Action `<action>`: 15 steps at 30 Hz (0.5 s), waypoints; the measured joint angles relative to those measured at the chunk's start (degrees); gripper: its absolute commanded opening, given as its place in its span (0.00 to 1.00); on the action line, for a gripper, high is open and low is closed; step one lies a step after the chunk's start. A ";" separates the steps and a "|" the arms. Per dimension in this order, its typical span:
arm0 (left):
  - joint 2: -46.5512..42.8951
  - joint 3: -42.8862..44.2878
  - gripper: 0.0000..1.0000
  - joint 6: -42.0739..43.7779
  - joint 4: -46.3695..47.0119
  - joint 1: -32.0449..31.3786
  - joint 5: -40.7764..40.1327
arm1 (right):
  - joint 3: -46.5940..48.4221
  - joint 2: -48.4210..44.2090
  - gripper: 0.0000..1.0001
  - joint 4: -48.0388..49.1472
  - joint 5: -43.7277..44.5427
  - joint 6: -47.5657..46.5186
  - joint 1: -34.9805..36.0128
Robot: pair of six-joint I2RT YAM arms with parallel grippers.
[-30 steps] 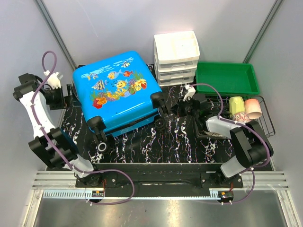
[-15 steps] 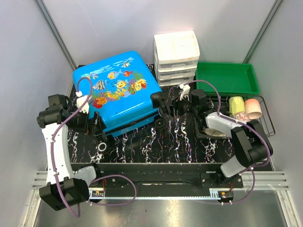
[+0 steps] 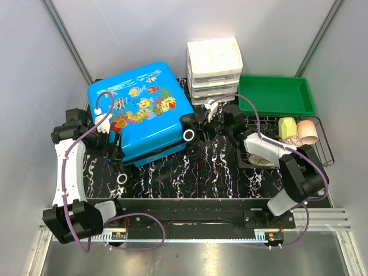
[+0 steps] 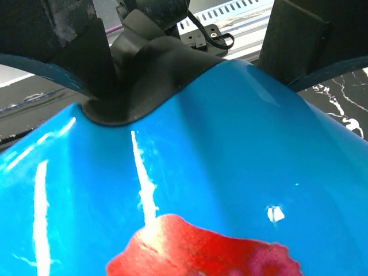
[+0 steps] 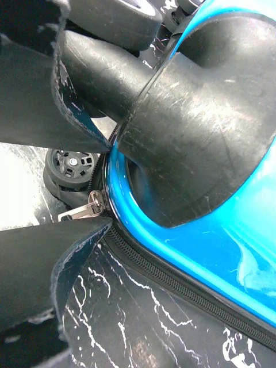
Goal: Open, take out, and arrange the luggage
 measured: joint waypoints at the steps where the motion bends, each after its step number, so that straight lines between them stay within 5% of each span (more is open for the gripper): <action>1: 0.50 0.00 0.99 -0.04 0.20 0.20 -0.57 | 0.00 0.00 0.56 -0.28 0.33 -0.17 0.68; 8: 4.92 2.78 0.95 2.29 -1.62 6.84 -2.75 | 2.73 1.60 0.56 -2.12 5.77 0.09 6.75; 15: 17.75 12.72 0.93 5.09 -3.96 12.33 -3.37 | 12.59 9.38 0.67 -4.15 9.99 1.62 10.14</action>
